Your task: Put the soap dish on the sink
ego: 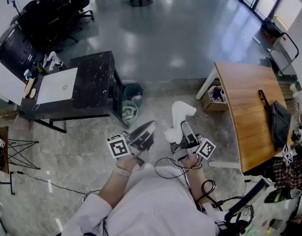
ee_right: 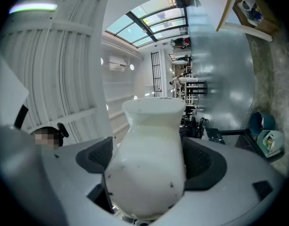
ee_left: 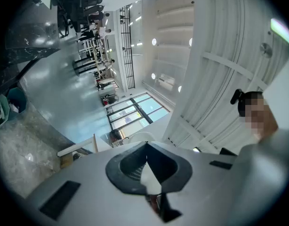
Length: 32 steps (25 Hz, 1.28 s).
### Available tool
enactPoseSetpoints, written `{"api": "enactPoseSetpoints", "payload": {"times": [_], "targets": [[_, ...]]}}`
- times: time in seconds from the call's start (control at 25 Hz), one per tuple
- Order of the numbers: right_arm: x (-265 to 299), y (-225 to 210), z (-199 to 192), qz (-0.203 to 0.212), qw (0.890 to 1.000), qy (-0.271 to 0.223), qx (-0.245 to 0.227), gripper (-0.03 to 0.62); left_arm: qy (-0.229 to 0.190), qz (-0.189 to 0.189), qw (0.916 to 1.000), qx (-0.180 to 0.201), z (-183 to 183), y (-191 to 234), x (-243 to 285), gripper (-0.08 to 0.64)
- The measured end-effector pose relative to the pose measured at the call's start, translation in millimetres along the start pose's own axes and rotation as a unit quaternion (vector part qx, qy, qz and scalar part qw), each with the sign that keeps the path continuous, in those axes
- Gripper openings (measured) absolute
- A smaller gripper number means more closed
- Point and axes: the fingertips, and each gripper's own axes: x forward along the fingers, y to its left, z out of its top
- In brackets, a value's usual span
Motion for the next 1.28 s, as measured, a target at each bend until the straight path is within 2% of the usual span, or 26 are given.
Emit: {"api": "enactPoseSetpoints", "payload": {"times": [0.36,0.64,1.04,1.28], "targets": [[16.8,-5.0,-18.8,-0.003,1.000,0.014,0.003,0.451,-0.016,0.007,0.9998,-0.004,12.0,4.7,-23.6,0.008],[46.7,-24.4,-31.9,0.007,0.999,0.032,0.015,0.451,-0.036,0.019,0.9992,0.004,38.8,23.9,-38.2,0.008],[91.7,-70.4,8.0,0.012,0.998,0.046,0.040,0.452,-0.053,0.047,0.9975,0.008,75.5,77.5,-1.4,0.008],[123.8,-112.4,57.5,0.002,0.997,0.047,0.056,0.451,-0.057,0.068,0.9960,0.000,101.9,124.9,42.4,0.008]]}}
